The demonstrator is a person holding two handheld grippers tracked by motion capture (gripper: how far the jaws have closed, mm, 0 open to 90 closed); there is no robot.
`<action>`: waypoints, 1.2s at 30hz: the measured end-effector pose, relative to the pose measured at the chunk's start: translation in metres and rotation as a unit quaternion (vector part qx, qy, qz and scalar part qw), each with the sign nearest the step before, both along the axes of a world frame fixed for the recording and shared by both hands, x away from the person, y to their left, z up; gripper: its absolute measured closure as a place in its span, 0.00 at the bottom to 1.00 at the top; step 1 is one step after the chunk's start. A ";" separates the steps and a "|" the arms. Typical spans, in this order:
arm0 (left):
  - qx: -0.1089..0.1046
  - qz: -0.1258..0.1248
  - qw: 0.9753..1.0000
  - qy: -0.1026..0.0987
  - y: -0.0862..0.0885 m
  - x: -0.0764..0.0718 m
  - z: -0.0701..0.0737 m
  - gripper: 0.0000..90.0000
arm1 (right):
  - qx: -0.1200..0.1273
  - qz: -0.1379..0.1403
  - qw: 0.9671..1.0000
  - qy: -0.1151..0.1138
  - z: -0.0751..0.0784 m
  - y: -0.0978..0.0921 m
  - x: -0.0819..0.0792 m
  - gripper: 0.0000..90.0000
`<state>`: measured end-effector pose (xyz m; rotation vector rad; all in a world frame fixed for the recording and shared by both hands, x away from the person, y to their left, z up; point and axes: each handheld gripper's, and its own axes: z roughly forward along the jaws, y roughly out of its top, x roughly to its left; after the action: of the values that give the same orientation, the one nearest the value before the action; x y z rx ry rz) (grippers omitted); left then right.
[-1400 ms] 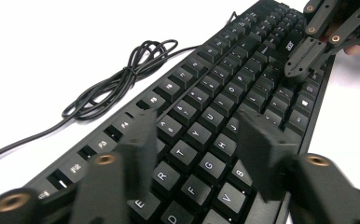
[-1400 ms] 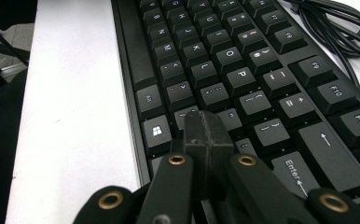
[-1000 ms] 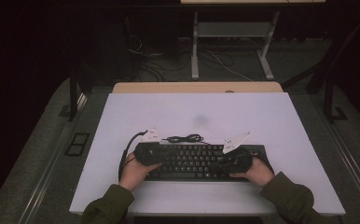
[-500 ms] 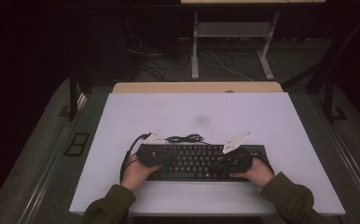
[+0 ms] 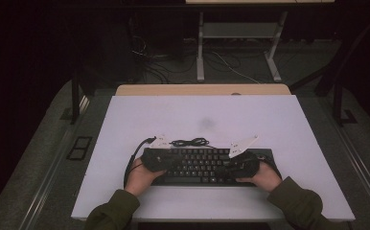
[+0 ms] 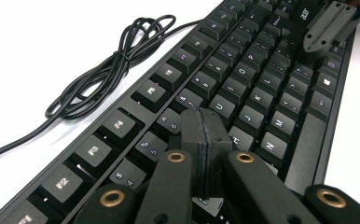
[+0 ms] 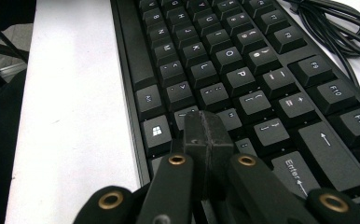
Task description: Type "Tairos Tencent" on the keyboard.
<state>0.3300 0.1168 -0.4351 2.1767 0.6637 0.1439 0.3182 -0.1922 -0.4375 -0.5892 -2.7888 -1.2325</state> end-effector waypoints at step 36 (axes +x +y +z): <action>-0.033 0.030 0.999 -0.014 0.028 -0.016 0.009 0.45 | -0.003 0.001 1.000 -0.004 0.000 0.000 0.000 0.99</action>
<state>0.3138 0.1446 -0.4265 2.0884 0.7072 0.1811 0.3181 -0.1918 -0.4371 -0.5827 -2.8003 -1.2282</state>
